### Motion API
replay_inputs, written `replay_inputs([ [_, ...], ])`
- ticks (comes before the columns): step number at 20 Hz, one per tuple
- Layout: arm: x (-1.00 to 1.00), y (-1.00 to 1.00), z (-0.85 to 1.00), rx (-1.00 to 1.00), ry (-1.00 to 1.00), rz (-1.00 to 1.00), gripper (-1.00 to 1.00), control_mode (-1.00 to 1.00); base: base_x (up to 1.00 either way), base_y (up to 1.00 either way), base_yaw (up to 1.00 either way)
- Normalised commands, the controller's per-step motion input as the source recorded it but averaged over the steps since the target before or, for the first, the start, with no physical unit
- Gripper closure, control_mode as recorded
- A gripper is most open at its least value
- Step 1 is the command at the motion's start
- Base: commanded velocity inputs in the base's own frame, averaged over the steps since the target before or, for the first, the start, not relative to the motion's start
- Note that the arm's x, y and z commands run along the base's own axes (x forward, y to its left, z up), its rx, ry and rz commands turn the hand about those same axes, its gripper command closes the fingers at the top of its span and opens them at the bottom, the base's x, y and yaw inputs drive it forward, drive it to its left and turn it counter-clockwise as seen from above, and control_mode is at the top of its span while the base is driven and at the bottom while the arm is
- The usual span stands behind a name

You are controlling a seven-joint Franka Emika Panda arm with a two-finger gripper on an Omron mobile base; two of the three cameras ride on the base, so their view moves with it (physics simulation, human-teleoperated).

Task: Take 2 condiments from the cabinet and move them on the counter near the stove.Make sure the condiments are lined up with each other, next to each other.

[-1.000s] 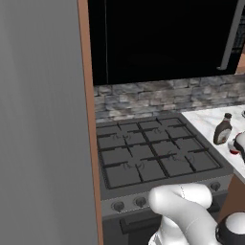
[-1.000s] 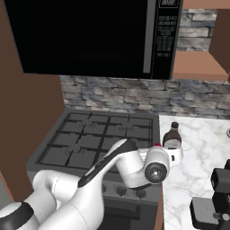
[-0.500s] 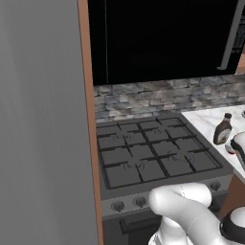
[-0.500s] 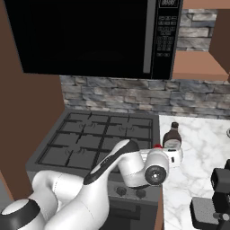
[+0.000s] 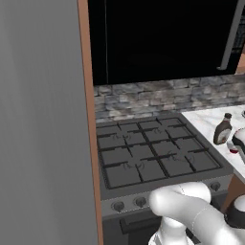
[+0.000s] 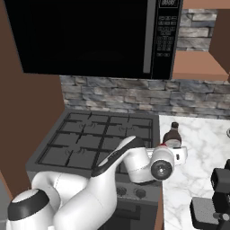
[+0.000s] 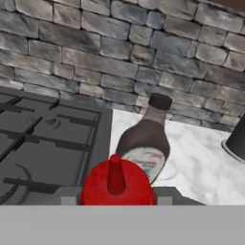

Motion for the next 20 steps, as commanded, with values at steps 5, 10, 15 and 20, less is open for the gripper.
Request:
replay_inputs([
  [5,0.26,-0.12,-0.1,0.01,0.0,0.0,1.0,-1.0,0.0,0.0,0.0],
  [10,0.25,-0.07,-0.16,0.01,0.0,0.0,1.0,-1.0,0.0,0.0,0.0],
  [15,0.24,-0.05,-0.14,0.0,0.0,0.0,1.0,-1.0,0.0,0.0,0.0],
  [20,0.21,-0.1,-0.11,0.0,0.0,0.0,1.0,-1.0,0.0,0.0,0.0],
])
